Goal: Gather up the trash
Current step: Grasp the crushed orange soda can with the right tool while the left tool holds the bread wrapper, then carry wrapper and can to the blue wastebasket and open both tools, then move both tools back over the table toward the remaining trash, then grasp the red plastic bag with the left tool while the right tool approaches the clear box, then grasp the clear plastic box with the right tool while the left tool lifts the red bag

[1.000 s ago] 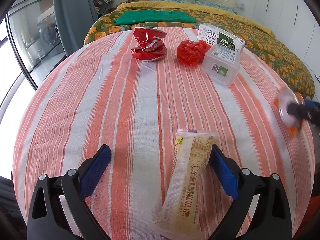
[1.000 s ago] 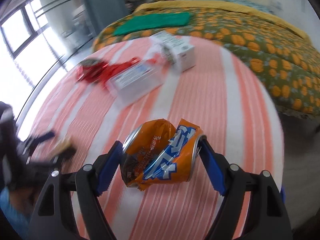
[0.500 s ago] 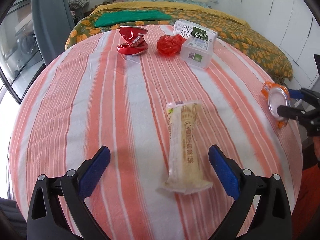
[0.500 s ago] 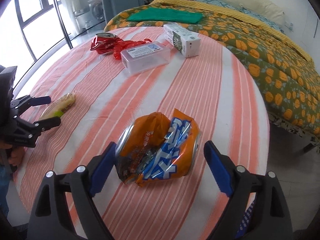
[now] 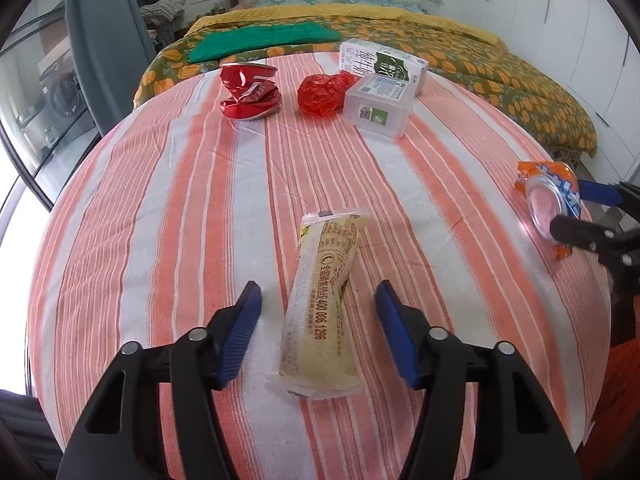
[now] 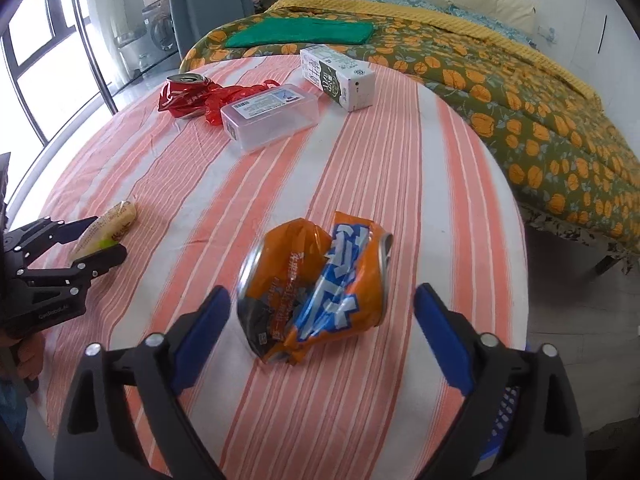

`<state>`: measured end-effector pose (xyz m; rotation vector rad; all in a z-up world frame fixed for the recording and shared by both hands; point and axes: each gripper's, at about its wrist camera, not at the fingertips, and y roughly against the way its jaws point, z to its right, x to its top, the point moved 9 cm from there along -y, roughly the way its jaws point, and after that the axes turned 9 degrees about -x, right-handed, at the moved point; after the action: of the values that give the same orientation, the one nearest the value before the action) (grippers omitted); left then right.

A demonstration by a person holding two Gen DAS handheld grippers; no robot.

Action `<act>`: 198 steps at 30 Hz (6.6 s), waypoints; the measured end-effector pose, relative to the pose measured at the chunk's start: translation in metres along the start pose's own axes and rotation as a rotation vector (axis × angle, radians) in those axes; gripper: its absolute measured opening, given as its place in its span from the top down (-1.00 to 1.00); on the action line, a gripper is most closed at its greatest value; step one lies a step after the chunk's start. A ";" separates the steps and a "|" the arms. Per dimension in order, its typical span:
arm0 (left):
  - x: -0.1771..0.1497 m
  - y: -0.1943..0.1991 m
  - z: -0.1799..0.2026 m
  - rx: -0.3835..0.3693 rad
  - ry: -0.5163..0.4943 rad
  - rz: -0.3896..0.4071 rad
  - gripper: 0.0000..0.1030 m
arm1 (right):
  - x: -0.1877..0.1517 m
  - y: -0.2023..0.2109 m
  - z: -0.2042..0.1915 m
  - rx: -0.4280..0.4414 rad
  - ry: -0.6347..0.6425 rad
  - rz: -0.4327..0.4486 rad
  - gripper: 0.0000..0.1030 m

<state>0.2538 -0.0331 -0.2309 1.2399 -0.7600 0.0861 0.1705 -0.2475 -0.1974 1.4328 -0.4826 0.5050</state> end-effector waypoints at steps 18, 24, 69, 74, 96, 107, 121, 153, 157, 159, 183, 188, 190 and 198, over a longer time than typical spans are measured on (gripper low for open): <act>0.002 0.008 0.026 -0.097 0.098 0.035 0.65 | 0.005 0.014 0.022 -0.015 -0.075 0.050 -0.24; 0.014 0.019 0.070 -0.186 0.096 0.047 0.65 | 0.000 0.037 0.047 0.120 -0.161 0.065 -0.24; -0.023 -0.192 0.437 -0.362 -0.134 -0.229 -0.29 | -0.183 -0.064 0.351 0.186 -0.738 -0.173 -0.63; -0.020 -0.157 0.444 -0.395 -0.177 -0.181 -0.46 | -0.178 -0.051 0.363 0.116 -0.737 -0.127 -0.68; -0.010 -0.007 0.158 -0.105 -0.004 0.043 -0.77 | -0.108 0.026 0.189 -0.086 -0.194 0.167 -0.70; -0.006 0.007 -0.018 0.121 0.140 0.041 -0.77 | -0.033 0.010 0.010 0.120 0.036 0.098 -0.70; -0.001 0.000 -0.051 0.132 0.186 0.030 -0.87 | 0.060 -0.050 -0.028 0.117 -0.108 -0.008 -0.75; 0.000 -0.002 -0.050 0.128 0.188 0.029 -0.88 | 0.065 -0.054 -0.019 0.058 -0.021 -0.052 -0.34; 0.001 -0.003 -0.050 0.130 0.187 0.027 -0.88 | 0.038 -0.037 -0.006 0.034 0.043 -0.013 -0.35; 0.001 -0.004 -0.050 0.125 0.187 0.026 -0.89 | 0.031 -0.034 -0.004 0.037 0.054 0.016 -0.37; 0.150 -0.117 -0.003 0.002 0.028 0.005 -0.89 | 0.013 -0.046 -0.003 0.070 0.016 0.033 -0.73; 0.167 -0.122 -0.002 -0.010 0.022 0.024 -0.80 | 0.013 -0.047 -0.002 0.065 0.017 0.033 -0.73; 0.170 -0.121 0.001 -0.020 0.015 0.027 -0.24 | 0.013 -0.047 -0.002 0.064 0.018 0.033 -0.73; 0.137 -0.085 0.010 -0.035 0.062 0.042 0.28 | 0.013 -0.047 -0.003 0.066 0.017 0.034 -0.73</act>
<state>0.3912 -0.1183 -0.2222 1.1833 -0.7308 0.1446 0.2088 -0.2477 -0.2274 1.4844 -0.4804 0.5644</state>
